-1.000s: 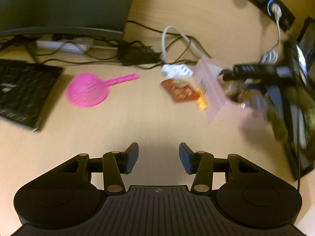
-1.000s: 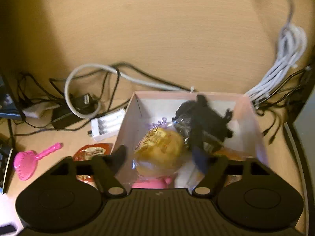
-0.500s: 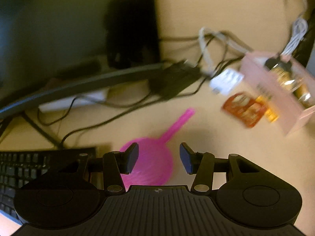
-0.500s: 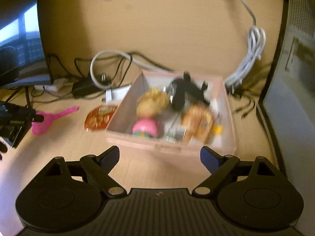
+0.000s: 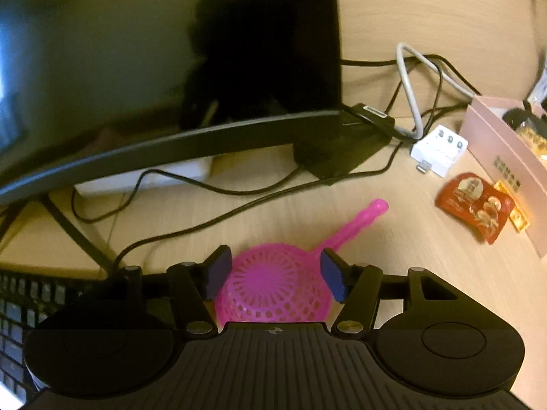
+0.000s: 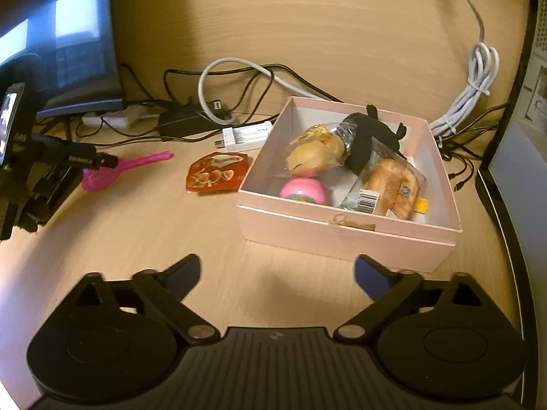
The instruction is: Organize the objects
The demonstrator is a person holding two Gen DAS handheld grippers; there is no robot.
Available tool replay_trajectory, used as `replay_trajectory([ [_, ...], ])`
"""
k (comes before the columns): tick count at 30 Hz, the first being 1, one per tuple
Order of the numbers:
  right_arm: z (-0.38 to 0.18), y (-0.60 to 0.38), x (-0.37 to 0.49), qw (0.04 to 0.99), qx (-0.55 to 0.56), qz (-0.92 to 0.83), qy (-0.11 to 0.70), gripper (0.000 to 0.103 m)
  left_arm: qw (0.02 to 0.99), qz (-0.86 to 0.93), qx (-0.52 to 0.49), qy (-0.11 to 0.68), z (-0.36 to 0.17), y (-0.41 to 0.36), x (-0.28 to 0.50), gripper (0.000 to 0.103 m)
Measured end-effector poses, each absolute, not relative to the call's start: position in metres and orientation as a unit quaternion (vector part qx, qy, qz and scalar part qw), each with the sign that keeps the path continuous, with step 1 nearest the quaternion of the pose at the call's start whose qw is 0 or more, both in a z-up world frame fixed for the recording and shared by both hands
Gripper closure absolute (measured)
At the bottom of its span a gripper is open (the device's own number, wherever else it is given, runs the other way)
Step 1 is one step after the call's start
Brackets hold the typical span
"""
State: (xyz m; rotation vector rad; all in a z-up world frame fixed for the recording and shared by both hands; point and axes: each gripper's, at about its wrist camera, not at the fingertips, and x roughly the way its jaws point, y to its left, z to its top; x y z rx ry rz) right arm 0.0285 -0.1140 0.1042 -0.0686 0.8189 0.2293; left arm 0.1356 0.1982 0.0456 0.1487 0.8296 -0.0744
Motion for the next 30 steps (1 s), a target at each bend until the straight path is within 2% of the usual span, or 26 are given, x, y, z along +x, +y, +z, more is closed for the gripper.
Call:
replay_trajectory([
  [11,0.096,-0.122,0.018,0.907,-0.017,0.108,0.406,0.002,0.917,-0.068,0.043,0.391,0.045,0.161,0.083,0.038],
  [12,0.096,-0.122,0.017,0.907,-0.018,0.11,0.406,0.002,0.918,-0.066,0.046,0.387,0.045,0.157,0.077,0.04],
  [13,0.097,-0.12,0.017,0.907,-0.02,0.112,0.405,0.002,0.921,-0.062,0.051,0.382,0.044,0.152,0.072,0.049],
  [14,0.097,-0.118,0.018,0.907,-0.023,0.115,0.404,0.002,0.924,-0.053,0.06,0.375,0.044,0.148,0.066,0.051],
  [21,0.112,-0.086,0.034,0.913,-0.044,0.143,0.379,0.002,0.925,-0.045,-0.002,0.376,0.052,0.159,0.039,0.054],
  [27,0.135,-0.037,0.09,0.921,-0.035,0.164,0.353,0.002,0.923,-0.045,-0.066,0.376,0.066,0.182,0.006,0.054],
  [29,0.132,-0.017,0.124,0.92,-0.029,0.151,0.361,0.006,0.921,-0.047,-0.087,0.376,0.069,0.19,-0.001,0.055],
  [30,0.128,-0.008,0.139,0.918,-0.029,0.144,0.369,0.013,0.92,-0.05,-0.096,0.376,0.07,0.192,-0.005,0.055],
])
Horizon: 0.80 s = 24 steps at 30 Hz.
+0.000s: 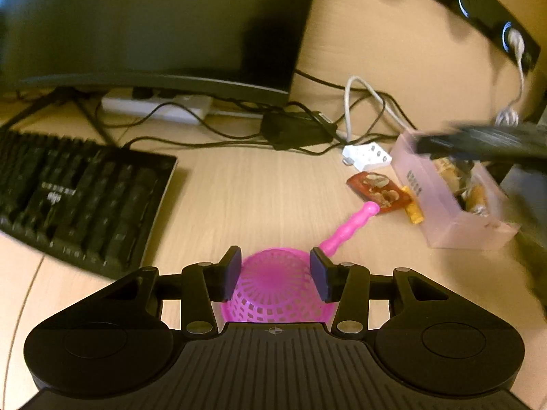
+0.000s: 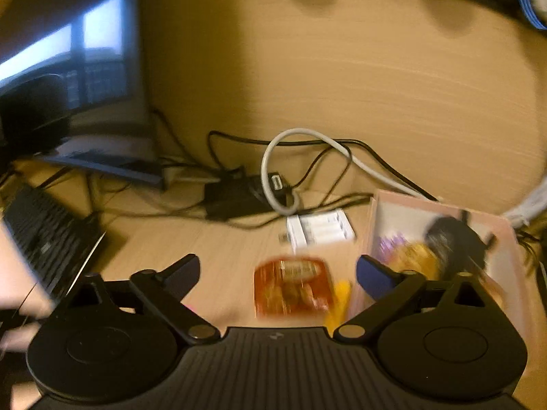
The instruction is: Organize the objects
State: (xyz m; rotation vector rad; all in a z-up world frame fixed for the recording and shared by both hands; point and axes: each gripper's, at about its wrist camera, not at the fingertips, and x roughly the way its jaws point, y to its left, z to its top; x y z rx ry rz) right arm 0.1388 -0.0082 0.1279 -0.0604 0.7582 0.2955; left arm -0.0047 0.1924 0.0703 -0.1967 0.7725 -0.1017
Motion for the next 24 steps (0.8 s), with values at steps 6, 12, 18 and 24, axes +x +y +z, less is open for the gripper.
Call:
replay_trajectory([
  [6,0.079,0.041,0.227,0.902,-0.1,0.073,0.414,0.046,0.916,-0.061,-0.122,0.376,0.077,0.21,-0.022,0.054],
  [12,0.051,0.045,0.26,0.887,-0.069,0.06,0.453,0.051,0.916,-0.048,-0.137,0.375,0.081,0.23,-0.028,0.055],
  [18,0.045,0.043,0.24,0.886,-0.067,0.087,0.45,0.064,0.913,-0.042,-0.138,0.381,0.078,0.236,-0.027,0.055],
  [24,0.049,0.034,0.174,0.87,-0.048,0.161,0.463,0.07,0.912,-0.02,-0.153,0.379,0.075,0.236,-0.021,0.054],
])
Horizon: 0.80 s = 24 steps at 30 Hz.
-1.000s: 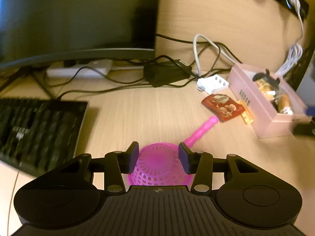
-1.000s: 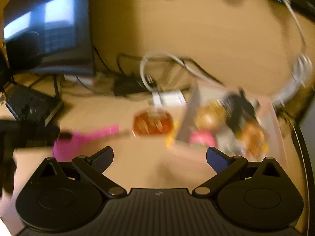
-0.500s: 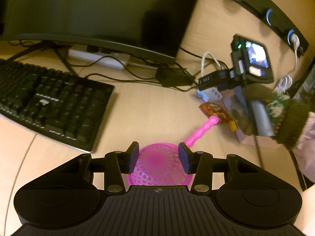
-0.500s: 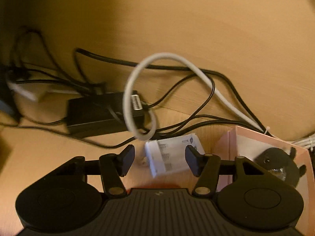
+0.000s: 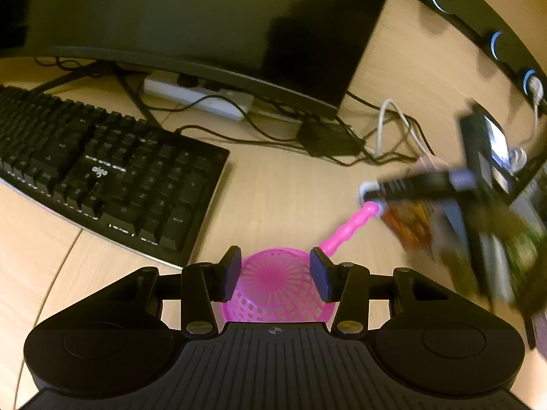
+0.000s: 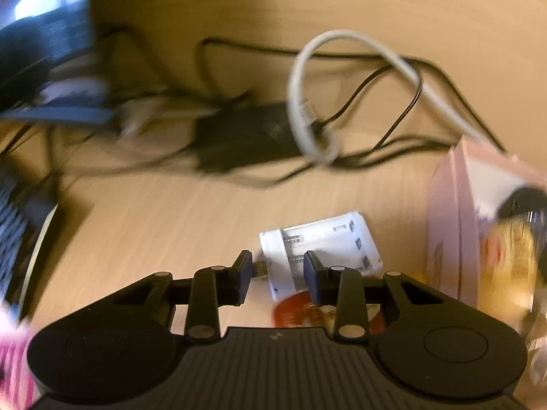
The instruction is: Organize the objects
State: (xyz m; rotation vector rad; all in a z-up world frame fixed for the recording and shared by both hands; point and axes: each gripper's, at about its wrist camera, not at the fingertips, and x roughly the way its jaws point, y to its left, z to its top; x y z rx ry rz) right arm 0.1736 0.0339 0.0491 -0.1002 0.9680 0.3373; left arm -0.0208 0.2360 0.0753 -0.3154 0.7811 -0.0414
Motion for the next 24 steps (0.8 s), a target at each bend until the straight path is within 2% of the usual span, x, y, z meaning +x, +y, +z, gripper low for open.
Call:
replay_trajectory([
  [9,0.05,0.007,0.077,0.85,-0.043,0.23,0.472,0.071,0.906,0.005,-0.194,0.376,0.074,0.221,-0.023,0.054],
  [13,0.046,-0.021,0.03,0.858,-0.113,0.228,0.447,0.069,0.902,0.001,-0.201,0.384,0.071,0.203,-0.028,0.054],
  [14,0.047,-0.029,0.02,0.861,-0.135,0.226,0.435,0.066,0.9,-0.003,-0.2,0.386,0.07,0.197,-0.03,0.054],
  [16,0.047,-0.045,0.001,0.865,-0.17,0.219,0.418,0.051,0.899,-0.009,-0.198,0.391,0.069,0.184,-0.033,0.054],
  [19,0.047,-0.073,-0.016,0.872,-0.186,0.206,0.403,0.035,0.896,-0.017,-0.195,0.399,0.067,0.166,-0.034,0.054],
  [24,0.046,-0.119,-0.022,0.89,-0.182,0.155,0.389,0.029,0.896,-0.035,-0.182,0.404,0.069,0.134,-0.031,0.054],
])
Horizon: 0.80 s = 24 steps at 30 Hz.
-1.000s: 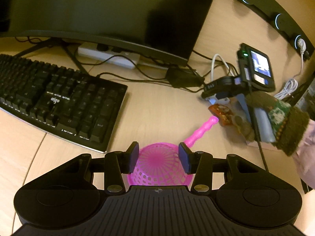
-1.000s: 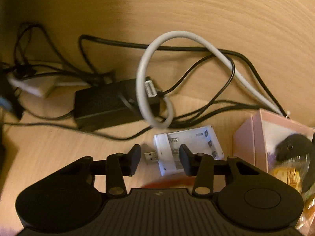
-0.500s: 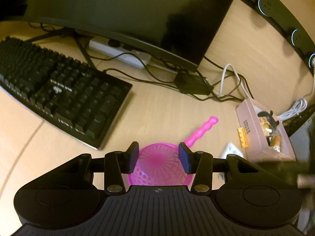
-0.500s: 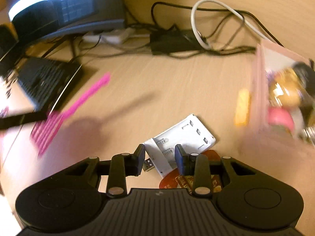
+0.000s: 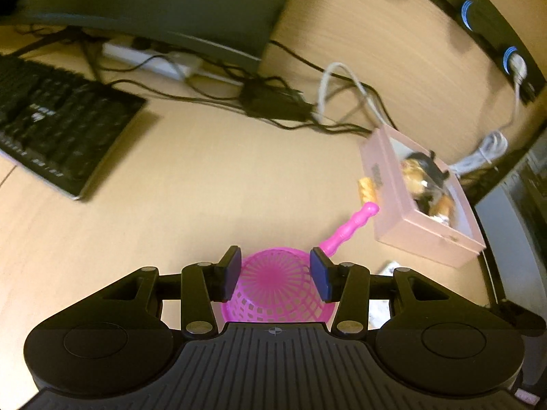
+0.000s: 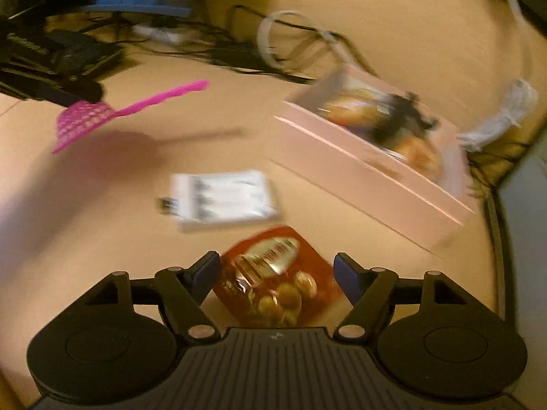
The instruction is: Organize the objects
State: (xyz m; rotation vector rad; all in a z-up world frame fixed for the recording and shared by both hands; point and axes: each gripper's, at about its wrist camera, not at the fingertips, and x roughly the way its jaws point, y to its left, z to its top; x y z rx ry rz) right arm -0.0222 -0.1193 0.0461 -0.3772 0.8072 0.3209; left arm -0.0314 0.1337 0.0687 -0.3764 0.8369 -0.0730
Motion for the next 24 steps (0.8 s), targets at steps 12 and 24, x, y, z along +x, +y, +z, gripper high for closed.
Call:
replay_trajectory([
  [12,0.055,-0.177,-0.038,0.907,-0.061,0.107,0.403,0.015,0.907,-0.03,-0.172,0.384,0.084,0.12,-0.042,0.054],
  [24,0.041,-0.09,0.007,0.89,-0.026,0.144,0.432,0.0,0.9,-0.02,-0.182,0.395,0.08,0.142,-0.061,0.054],
])
